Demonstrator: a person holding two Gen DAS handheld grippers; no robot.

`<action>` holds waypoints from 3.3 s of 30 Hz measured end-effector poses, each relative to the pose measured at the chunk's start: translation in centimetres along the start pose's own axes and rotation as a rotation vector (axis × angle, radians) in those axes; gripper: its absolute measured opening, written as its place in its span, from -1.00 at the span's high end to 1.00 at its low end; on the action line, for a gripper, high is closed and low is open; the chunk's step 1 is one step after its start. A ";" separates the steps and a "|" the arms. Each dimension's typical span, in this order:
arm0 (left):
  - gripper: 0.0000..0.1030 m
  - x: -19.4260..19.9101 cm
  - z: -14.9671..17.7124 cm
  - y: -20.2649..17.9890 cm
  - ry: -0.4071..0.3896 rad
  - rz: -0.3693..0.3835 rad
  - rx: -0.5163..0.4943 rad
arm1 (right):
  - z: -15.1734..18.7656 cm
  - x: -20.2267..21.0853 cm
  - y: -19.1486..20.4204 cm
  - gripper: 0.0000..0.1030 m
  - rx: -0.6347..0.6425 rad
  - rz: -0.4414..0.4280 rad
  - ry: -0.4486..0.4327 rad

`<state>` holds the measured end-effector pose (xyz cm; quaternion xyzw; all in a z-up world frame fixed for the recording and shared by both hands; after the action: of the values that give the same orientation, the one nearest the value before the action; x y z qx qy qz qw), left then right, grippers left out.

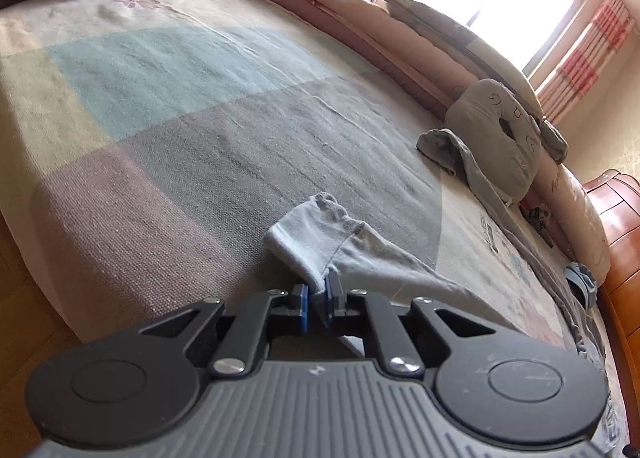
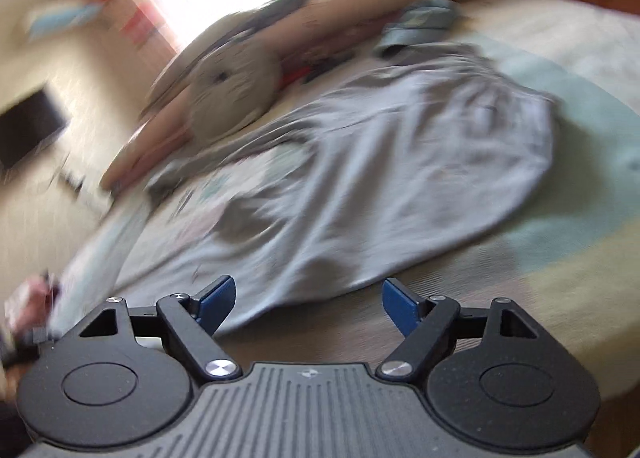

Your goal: Fold clothes

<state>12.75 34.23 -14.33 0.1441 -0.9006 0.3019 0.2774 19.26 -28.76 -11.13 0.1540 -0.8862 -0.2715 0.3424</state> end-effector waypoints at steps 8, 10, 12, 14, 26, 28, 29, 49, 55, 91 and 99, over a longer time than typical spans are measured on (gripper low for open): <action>0.79 -0.1 -0.1 -0.1 -0.003 -0.008 -0.023 | -5.5 0.3 -9.4 -0.45 -0.177 0.122 -0.130; 0.79 0.0 -0.3 -0.1 -0.010 -0.017 -0.027 | -6.4 -0.5 -10.2 -0.27 -0.168 0.159 -0.152; 0.80 0.3 -0.6 0.0 -0.023 -0.026 -0.024 | -7.2 -1.3 -10.5 -0.13 -0.156 0.183 -0.174; 0.81 0.5 -0.9 0.2 -0.037 -0.035 -0.021 | -7.5 -1.9 -10.8 0.54 -0.121 0.248 -0.177; 0.83 2.4 -1.6 2.3 -0.067 -0.118 -0.013 | -6.8 2.0 -12.9 0.60 -0.112 0.394 -0.207; 0.85 3.2 -1.9 2.0 -0.075 -0.153 -0.066 | -7.0 3.3 -12.4 0.25 -0.099 0.431 -0.237; 0.85 3.5 -2.1 1.6 -0.075 -0.161 -0.095 | -7.3 4.0 -11.8 0.15 -0.073 0.450 -0.257; 0.47 -3.1 3.3 -12.0 0.195 0.057 -0.502 | -1.8 -18.2 11.9 0.47 0.564 0.071 0.280; 0.46 -3.0 1.5 -11.0 0.221 -0.054 -0.474 | -3.4 -20.7 13.4 0.45 0.594 0.088 0.331; -0.30 -5.6 3.7 -18.4 0.277 -0.033 -0.472 | -8.6 -7.0 -5.5 -0.44 0.175 0.392 0.199; -0.30 -5.6 5.4 -22.5 0.293 -0.029 -0.478 | -13.1 -5.1 -7.4 -0.46 0.074 0.300 0.074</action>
<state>24.64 13.87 -10.77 0.0423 -0.8944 0.0946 0.4351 32.62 -37.28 -10.08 0.0423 -0.8954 -0.1785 0.4057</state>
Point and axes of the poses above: each gripper's, at about its wrist camera, not at the fingertips, and x roughly against the way its jaws point, y to its left, z to its underside, the point moved 10 cm from there along -x, roughly the way its jaws point, and after that the axes turned 3 degrees about -x, right-handed, at the moved point
